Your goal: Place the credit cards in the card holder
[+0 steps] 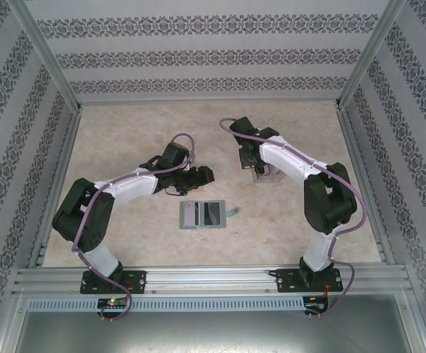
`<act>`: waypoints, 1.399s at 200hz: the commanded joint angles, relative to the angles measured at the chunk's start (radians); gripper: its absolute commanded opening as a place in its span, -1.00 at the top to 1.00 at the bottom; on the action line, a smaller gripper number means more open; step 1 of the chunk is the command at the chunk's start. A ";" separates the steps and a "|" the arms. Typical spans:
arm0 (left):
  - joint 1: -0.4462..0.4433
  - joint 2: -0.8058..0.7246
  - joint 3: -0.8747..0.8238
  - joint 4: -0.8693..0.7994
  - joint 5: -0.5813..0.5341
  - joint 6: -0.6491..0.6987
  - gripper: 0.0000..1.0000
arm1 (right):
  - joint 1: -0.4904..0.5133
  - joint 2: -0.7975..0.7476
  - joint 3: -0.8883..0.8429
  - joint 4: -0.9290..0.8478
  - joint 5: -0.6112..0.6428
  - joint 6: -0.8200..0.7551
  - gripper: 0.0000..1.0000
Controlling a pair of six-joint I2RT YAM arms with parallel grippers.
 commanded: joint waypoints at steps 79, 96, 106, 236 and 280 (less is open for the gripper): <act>0.011 -0.019 -0.004 0.016 0.002 -0.010 -0.54 | -0.025 -0.039 -0.026 0.018 -0.078 -0.015 0.95; 0.012 -0.019 -0.004 0.018 0.003 -0.011 -0.54 | -0.028 -0.035 -0.030 0.021 -0.067 -0.015 0.95; 0.012 -0.017 -0.004 0.018 0.006 -0.012 -0.54 | -0.031 -0.026 -0.025 0.014 -0.059 -0.019 0.95; 0.012 -0.041 -0.022 -0.015 -0.017 0.010 -0.54 | -0.063 0.051 -0.007 -0.010 -0.043 -0.042 0.66; 0.038 -0.109 -0.083 -0.063 -0.065 0.026 -0.54 | -0.058 -0.017 -0.026 -0.020 -0.016 -0.027 0.52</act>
